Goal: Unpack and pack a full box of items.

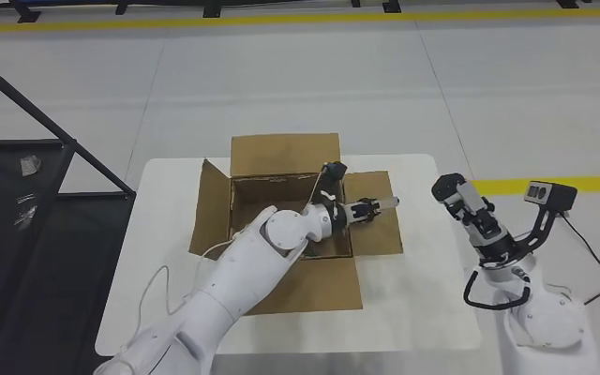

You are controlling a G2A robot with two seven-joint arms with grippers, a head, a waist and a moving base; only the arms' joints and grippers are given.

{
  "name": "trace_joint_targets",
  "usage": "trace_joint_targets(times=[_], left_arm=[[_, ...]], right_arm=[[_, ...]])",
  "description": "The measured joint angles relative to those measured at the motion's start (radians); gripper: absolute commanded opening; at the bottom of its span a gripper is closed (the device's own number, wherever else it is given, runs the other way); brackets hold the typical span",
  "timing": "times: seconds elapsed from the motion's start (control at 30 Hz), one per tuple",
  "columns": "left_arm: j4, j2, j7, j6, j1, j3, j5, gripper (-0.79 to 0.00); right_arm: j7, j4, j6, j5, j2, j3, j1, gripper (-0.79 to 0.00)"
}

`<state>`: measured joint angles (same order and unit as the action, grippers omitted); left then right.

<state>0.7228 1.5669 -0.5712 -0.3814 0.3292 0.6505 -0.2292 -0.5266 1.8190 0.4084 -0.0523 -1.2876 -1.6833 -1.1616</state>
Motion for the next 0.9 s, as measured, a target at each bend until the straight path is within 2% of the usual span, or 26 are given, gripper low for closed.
trace_joint_targets(times=[0.1, 0.2, 0.3, 0.43, 0.53, 0.63, 0.73, 0.9], left_arm=[[0.085, -0.037, -0.039, -0.007, 0.030, 0.075, -0.013, 0.000], [0.212, -0.082, -0.066, 0.004, 0.084, 0.168, -0.010, 0.000], [0.392, -0.132, -0.097, 0.037, 0.170, 0.289, 0.000, 0.000], [0.727, -0.203, -0.144, 0.128, 0.353, 0.505, 0.056, 0.000], [0.956, -0.239, -0.173, 0.192, 0.495, 0.666, 0.080, 0.000], [1.148, -0.263, -0.175, 0.220, 0.628, 0.818, 0.111, 0.000], [1.287, -0.279, -0.145, 0.232, 0.754, 0.957, 0.168, 0.000], [1.389, -0.292, -0.065, 0.220, 0.946, 1.149, 0.259, 0.000]], right_arm=[[0.006, -0.013, -0.003, -0.003, 0.001, 0.017, 0.020, 0.000], [0.015, -0.031, -0.009, -0.001, 0.003, 0.036, 0.047, 0.000], [0.040, -0.048, -0.037, 0.022, 0.003, 0.054, 0.080, 0.000], [0.069, -0.066, -0.101, 0.095, 0.003, 0.100, 0.137, 0.000], [0.073, -0.081, -0.145, 0.156, 0.002, 0.147, 0.187, 0.000], [0.061, -0.101, -0.183, 0.221, 0.000, 0.204, 0.244, 0.000], [0.035, -0.133, -0.214, 0.272, -0.003, 0.269, 0.309, 0.000], [-0.004, -0.173, -0.257, 0.300, -0.009, 0.339, 0.387, 0.000]])
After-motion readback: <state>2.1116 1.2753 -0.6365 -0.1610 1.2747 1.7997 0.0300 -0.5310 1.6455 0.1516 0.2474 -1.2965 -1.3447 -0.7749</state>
